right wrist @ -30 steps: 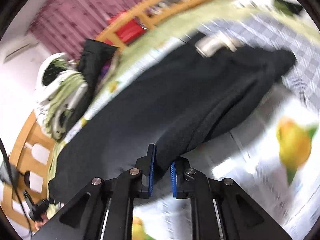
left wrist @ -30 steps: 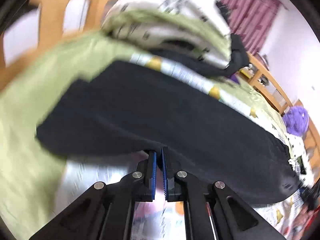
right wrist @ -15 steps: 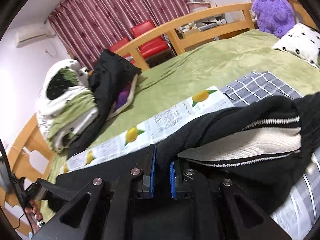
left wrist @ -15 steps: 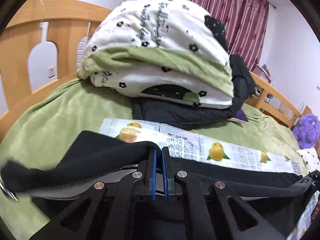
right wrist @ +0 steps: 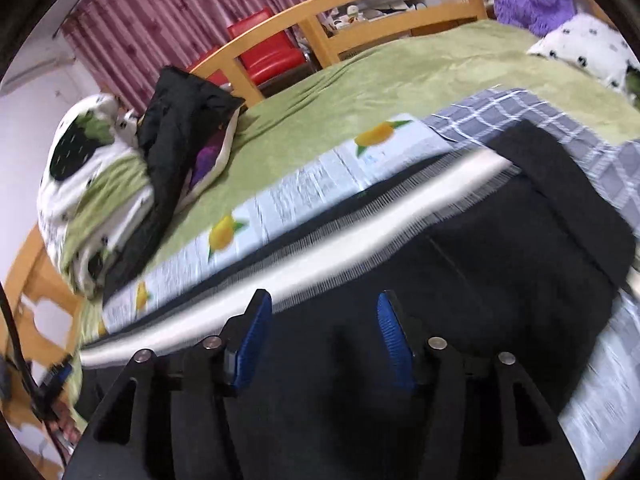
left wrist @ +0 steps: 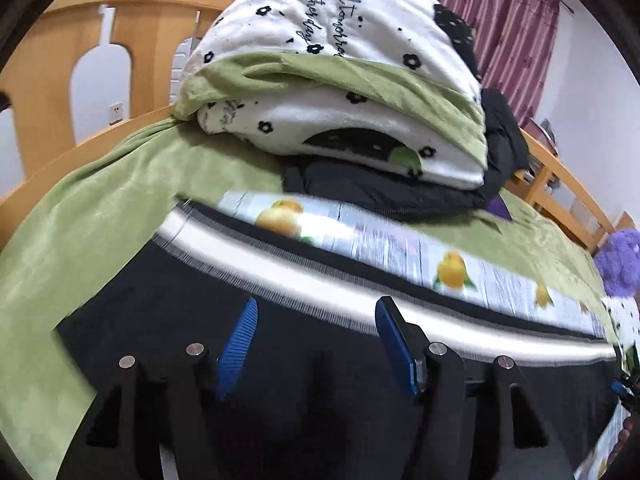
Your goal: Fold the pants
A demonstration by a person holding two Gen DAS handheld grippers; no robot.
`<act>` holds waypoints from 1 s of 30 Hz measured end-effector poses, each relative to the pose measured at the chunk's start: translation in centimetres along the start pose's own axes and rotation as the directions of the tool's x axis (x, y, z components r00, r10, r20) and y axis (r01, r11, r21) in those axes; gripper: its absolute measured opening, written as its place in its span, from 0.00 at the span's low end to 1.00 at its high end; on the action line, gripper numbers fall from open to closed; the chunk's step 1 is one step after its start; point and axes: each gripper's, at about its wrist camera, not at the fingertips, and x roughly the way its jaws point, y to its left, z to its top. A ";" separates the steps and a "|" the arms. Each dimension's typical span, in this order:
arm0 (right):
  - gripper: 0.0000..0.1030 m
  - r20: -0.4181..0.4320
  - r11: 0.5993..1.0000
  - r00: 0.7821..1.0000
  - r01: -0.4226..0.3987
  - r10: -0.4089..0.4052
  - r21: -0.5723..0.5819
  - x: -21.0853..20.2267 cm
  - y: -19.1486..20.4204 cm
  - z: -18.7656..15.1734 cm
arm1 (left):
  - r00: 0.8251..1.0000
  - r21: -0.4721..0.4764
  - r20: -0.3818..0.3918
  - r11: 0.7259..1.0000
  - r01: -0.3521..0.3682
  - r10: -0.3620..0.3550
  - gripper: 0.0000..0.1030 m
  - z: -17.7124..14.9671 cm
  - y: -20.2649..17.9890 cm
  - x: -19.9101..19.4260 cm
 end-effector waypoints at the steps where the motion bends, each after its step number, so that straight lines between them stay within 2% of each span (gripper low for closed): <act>1: 0.56 -0.008 1.000 1.000 0.019 -0.019 -0.019 -1.0 -0.3 -1.3 | 1.000 0.005 -0.013 1.000 0.007 -0.007 0.60 -0.8 0.4 -0.8; 5: 0.57 -0.035 0.995 0.996 0.081 -0.083 -0.051 -4.4 -2.7 -6.7 | 0.994 -0.032 -0.106 0.999 0.036 -0.039 0.61 -5.3 3.1 -3.4; 9: 0.57 -0.070 0.996 0.995 0.079 -0.076 0.036 -5.4 -6.1 -10.8 | 0.970 -0.125 -0.215 0.988 0.085 -0.111 0.60 -9.2 5.6 -3.0; 11: 0.58 -0.078 0.994 0.995 0.062 -0.055 0.085 -5.1 -7.6 -11.7 | 0.964 -0.140 -0.247 0.988 0.063 -0.097 0.60 -10.0 6.0 -1.9; 14: 0.58 -0.037 0.989 0.999 0.014 -0.009 0.144 -4.9 -8.6 -11.3 | 0.971 -0.172 -0.212 0.982 0.077 -0.114 0.60 -9.7 6.2 -0.9; 18: 0.58 -0.013 0.970 0.996 -0.084 0.089 0.230 -3.3 -9.7 -9.5 | 0.964 -0.249 -0.192 0.959 0.135 -0.185 0.60 -8.3 6.3 1.4; 20: 0.58 -0.006 0.960 0.994 -0.103 0.108 0.260 -1.9 -10.2 -8.2 | 0.963 -0.270 -0.181 0.952 0.145 -0.198 0.59 -7.6 6.3 2.4; 22: 0.57 0.003 0.956 0.996 -0.089 0.092 0.278 -0.7 -10.2 -7.1 | 0.964 -0.282 -0.174 0.948 0.146 -0.200 0.57 -6.9 6.1 3.4; 23: 0.57 0.012 0.953 0.996 -0.088 0.088 0.290 -0.3 -10.2 -6.6 | 0.967 -0.284 -0.169 0.949 0.135 -0.188 0.55 -6.6 5.8 3.8; 25: 0.55 0.018 0.946 0.997 -0.072 0.070 0.316 0.8 -10.0 -5.7 | 0.976 -0.277 -0.168 0.957 0.085 -0.135 0.39 -6.2 5.2 4.4; 26: 0.44 0.014 0.948 0.999 -0.047 0.045 0.315 1.2 -9.8 -5.4 | 0.978 -0.274 -0.171 0.959 0.067 -0.118 0.34 -5.9 5.0 4.6; 27: 0.24 0.004 0.954 1.000 0.004 -0.005 0.301 1.6 -9.5 -5.1 | 0.979 -0.269 -0.177 0.962 0.055 -0.106 0.21 -5.8 5.0 4.8; 28: 0.23 -0.004 0.958 1.000 0.022 -0.021 0.286 1.6 -9.2 -5.0 | 0.979 -0.253 -0.182 0.966 0.047 -0.096 0.15 -5.4 4.7 4.8; 30: 0.13 0.002 0.963 0.998 0.054 -0.057 0.263 0.1 -8.4 -4.9 | 0.980 -0.208 -0.180 0.977 0.044 -0.082 0.13 -4.4 4.2 3.7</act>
